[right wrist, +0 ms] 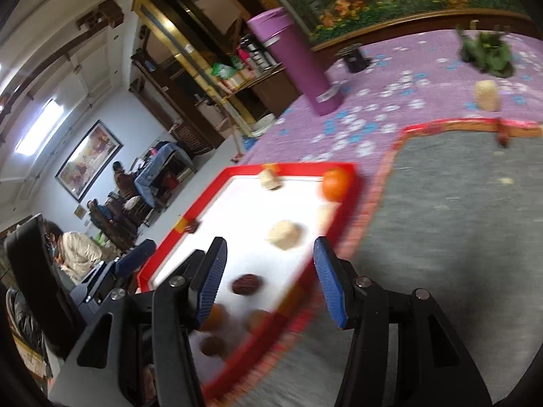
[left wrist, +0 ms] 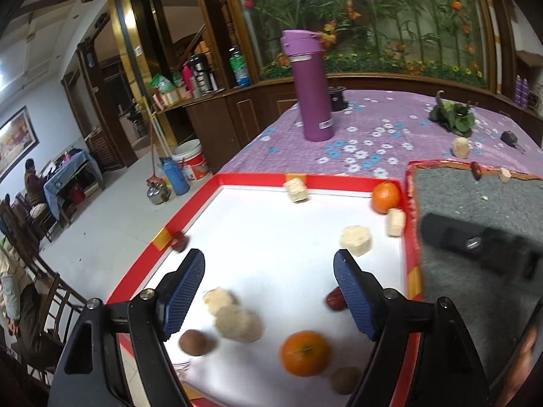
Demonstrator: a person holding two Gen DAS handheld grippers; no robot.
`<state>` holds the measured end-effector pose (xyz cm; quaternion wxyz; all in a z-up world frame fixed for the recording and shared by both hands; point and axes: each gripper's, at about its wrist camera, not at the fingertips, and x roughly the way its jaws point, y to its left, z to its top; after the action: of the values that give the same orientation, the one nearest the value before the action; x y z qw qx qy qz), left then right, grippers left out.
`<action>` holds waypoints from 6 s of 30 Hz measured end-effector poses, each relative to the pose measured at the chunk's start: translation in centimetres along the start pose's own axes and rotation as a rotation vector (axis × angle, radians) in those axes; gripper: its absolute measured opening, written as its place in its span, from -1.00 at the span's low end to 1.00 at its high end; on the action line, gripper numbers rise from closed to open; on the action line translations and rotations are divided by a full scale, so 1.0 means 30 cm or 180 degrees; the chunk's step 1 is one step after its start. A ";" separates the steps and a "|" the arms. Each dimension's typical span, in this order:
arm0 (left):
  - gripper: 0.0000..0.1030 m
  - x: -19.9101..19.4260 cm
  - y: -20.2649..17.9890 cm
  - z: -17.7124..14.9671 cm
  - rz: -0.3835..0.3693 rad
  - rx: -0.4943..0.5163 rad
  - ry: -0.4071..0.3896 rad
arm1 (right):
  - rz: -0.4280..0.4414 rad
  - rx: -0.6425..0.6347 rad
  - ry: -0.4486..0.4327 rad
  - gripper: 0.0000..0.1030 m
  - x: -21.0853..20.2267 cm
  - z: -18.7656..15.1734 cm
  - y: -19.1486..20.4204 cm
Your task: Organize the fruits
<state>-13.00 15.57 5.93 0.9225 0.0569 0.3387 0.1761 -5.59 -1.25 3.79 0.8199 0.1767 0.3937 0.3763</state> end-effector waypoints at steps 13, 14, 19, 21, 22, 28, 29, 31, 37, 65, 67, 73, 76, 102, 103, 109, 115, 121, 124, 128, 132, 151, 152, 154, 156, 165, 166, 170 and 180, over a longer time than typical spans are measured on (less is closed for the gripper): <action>0.55 -0.032 -0.307 0.145 -0.0494 0.0496 -0.0198 | -0.1712 0.0088 -0.0106 0.22 -0.258 0.227 -0.486; 0.55 -0.032 -0.326 0.154 -0.0528 0.0513 -0.0186 | -0.1759 0.0076 -0.0051 0.20 -0.232 0.244 -0.509; 0.55 0.002 -0.397 0.202 -0.0652 0.0548 -0.0048 | -0.2000 0.0077 0.0072 -0.41 -0.143 0.280 -0.564; 0.55 0.021 -0.430 0.221 -0.0722 0.0585 0.0016 | -0.2047 0.0031 0.0007 -0.48 -0.149 0.267 -0.570; 0.55 0.035 -0.450 0.232 -0.0756 0.0608 0.0059 | -0.2003 0.0070 0.0000 -0.48 -0.159 0.269 -0.577; 0.55 0.115 -0.629 0.304 -0.0901 0.0698 0.0203 | -0.1431 0.0652 -0.0380 -0.48 -0.313 0.301 -0.657; 0.55 0.139 -0.667 0.318 -0.0908 0.0720 0.0243 | -0.1384 0.0718 -0.0391 -0.48 -0.320 0.306 -0.665; 0.55 0.187 -0.732 0.338 -0.0882 0.0745 0.0353 | -0.1238 0.0874 -0.0453 -0.48 -0.347 0.319 -0.686; 0.31 0.297 -0.859 0.344 -0.0883 0.0763 0.0530 | -0.1153 0.0967 -0.0652 -0.48 -0.412 0.343 -0.695; -0.72 0.020 -0.010 0.123 0.0020 -0.0110 -0.0097 | -0.0007 -0.0586 0.0098 -0.46 0.019 0.120 0.083; -0.72 0.026 0.033 0.097 0.0052 -0.0181 -0.0057 | 0.0042 -0.0581 0.0146 -0.46 0.055 0.093 0.124; -0.72 0.027 0.116 0.042 0.0056 -0.0305 -0.0016 | 0.0030 -0.0682 0.0298 -0.46 0.128 0.037 0.196; -0.72 0.039 0.132 0.032 0.0053 -0.0329 -0.0003 | 0.0015 -0.0697 0.0349 -0.46 0.154 0.016 0.212; 0.74 -0.085 0.123 0.004 0.0362 -0.0269 -0.0278 | -0.0267 -0.0688 0.0098 0.16 0.040 0.004 0.189; 0.77 -0.111 0.119 0.012 0.0336 -0.0280 -0.0324 | -0.0279 -0.0691 0.0046 0.17 0.009 0.006 0.189; 0.99 -0.300 0.084 0.049 0.0215 -0.0356 -0.0625 | -0.0379 -0.0803 -0.0328 0.27 -0.222 0.005 0.214; 0.99 -0.404 0.031 0.073 0.0107 -0.0223 -0.0684 | -0.0369 -0.0762 -0.0545 0.33 -0.366 -0.001 0.220; 0.99 -0.461 0.000 0.076 0.0010 -0.0152 -0.0757 | -0.0360 -0.0725 -0.0678 0.35 -0.436 0.005 0.219; 0.99 -0.466 -0.002 0.075 -0.0008 -0.0151 -0.0770 | -0.0375 -0.0748 -0.0693 0.35 -0.442 0.002 0.219; 0.99 -0.467 -0.003 0.073 -0.0002 -0.0145 -0.0766 | -0.0367 -0.0761 -0.0686 0.35 -0.446 0.000 0.220; 0.99 -0.480 -0.014 0.068 0.0015 -0.0117 -0.0752 | -0.0359 -0.0765 -0.0673 0.35 -0.447 -0.002 0.223; 0.99 -0.435 0.019 0.060 0.0079 -0.0192 -0.0608 | -0.0365 -0.0847 -0.0606 0.35 -0.417 -0.012 0.262; 0.99 -0.433 0.021 0.059 0.0083 -0.0195 -0.0603 | -0.0362 -0.0847 -0.0606 0.35 -0.416 -0.012 0.261; 0.99 -0.429 0.025 0.056 0.0084 -0.0201 -0.0591 | -0.0355 -0.0847 -0.0596 0.35 -0.415 -0.013 0.262; 0.99 -0.425 0.029 0.053 0.0094 -0.0205 -0.0578 | -0.0360 -0.0856 -0.0601 0.35 -0.415 -0.012 0.264; 0.99 -0.410 0.046 0.042 0.0116 -0.0227 -0.0543 | -0.0359 -0.0918 -0.0563 0.35 -0.391 -0.019 0.287; 0.99 -0.410 0.051 0.039 0.0116 -0.0237 -0.0543 | -0.0360 -0.0925 -0.0551 0.35 -0.386 -0.020 0.290; 0.99 -0.410 0.061 0.034 0.0120 -0.0253 -0.0548 | -0.0365 -0.0949 -0.0544 0.35 -0.379 -0.026 0.301; 0.99 -0.399 0.113 0.013 0.0068 -0.0356 -0.0518 | -0.0376 -0.1012 -0.0516 0.35 -0.355 -0.031 0.333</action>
<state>-22.21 14.36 14.23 0.9468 0.0230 0.2516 0.1993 -15.42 -2.75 14.53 0.8871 0.0512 0.2717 0.3695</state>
